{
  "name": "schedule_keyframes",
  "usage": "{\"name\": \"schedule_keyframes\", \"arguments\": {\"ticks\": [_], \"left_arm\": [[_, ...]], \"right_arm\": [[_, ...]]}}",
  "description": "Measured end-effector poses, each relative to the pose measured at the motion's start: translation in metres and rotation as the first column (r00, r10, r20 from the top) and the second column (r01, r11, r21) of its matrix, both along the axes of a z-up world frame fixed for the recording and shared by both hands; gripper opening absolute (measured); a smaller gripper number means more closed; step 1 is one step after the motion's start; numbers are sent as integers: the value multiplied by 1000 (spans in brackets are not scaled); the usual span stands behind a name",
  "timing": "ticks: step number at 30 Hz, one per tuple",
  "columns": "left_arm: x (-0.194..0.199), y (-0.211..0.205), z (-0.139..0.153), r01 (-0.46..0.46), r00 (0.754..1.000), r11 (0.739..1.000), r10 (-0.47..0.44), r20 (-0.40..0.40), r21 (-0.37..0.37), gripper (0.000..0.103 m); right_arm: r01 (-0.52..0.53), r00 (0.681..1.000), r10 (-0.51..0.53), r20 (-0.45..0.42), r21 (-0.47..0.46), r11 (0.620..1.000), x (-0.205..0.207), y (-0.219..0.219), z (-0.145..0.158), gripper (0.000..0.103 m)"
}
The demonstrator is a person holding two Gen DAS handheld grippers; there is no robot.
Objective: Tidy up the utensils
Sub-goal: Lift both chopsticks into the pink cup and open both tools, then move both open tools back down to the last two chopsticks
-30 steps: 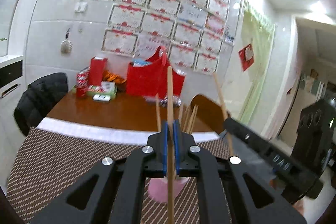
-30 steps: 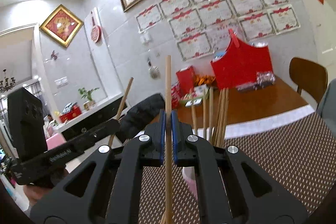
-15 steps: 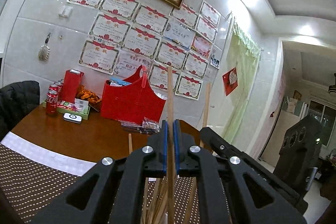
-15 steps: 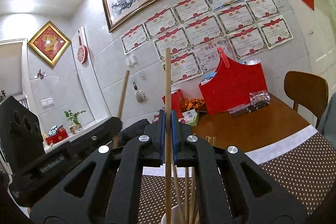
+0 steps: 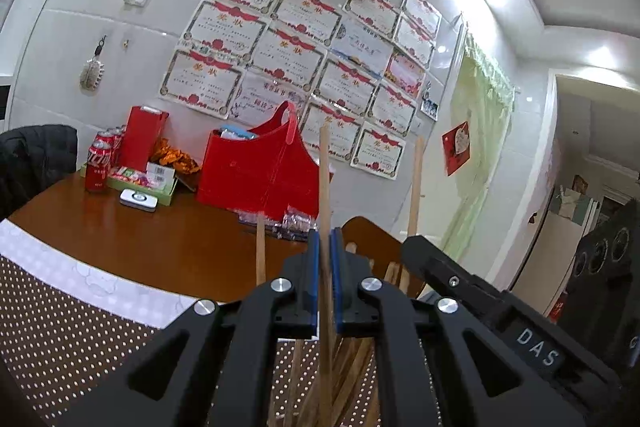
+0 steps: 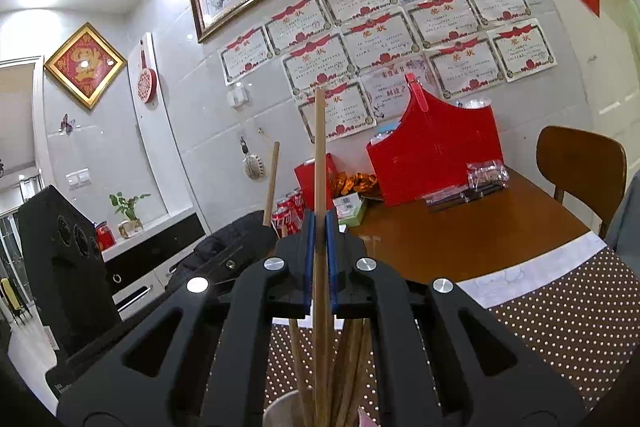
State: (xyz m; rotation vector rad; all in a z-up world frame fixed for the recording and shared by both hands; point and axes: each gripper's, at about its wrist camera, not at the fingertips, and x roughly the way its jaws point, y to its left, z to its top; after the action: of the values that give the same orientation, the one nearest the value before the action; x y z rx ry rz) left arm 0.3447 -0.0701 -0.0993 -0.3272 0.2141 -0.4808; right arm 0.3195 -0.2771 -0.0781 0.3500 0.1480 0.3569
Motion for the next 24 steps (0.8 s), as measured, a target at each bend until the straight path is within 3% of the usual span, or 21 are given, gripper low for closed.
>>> {"name": "schedule_keyframes", "arguments": {"ticks": [6,7,8,9,10,11,12,15,24], "left_arm": [[0,3,-15,-22,999,1000,22,-36,2,9],[-2,5,-15,-21,999,1000,21,-39,4,14],[-5,6,-14,-27,999,1000,27,-37,9,32],[-10,10,-13,-43,999,999,44,-29,14,45],[-12,12,-11,-52,998,999,52,-24,15,50],[-16,16,-9,-58,998,998,58,-20,13,56],[-21,21,-6,-67,998,998,67,-14,12,66],[-35,34,4,-100,995,995,100,-2,13,78],[-85,51,33,-154,988,984,154,10,93,80]], "right_arm": [[-16,999,15,-45,-24,1000,0,2,-10,7],[-20,998,18,-56,-28,999,1,2,-11,7],[-21,998,19,-63,-28,999,0,0,-12,8],[-20,997,18,-71,-26,999,-2,-2,-13,17],[-17,997,15,-77,-22,1000,-4,-4,-14,27],[-11,997,10,-79,-16,1000,-6,-7,-14,62],[8,997,-8,-72,-1,1000,-11,-11,-14,86],[49,997,-48,-56,17,999,-24,-20,-9,95],[116,990,-117,-85,-11,993,-58,-27,15,97]]}}
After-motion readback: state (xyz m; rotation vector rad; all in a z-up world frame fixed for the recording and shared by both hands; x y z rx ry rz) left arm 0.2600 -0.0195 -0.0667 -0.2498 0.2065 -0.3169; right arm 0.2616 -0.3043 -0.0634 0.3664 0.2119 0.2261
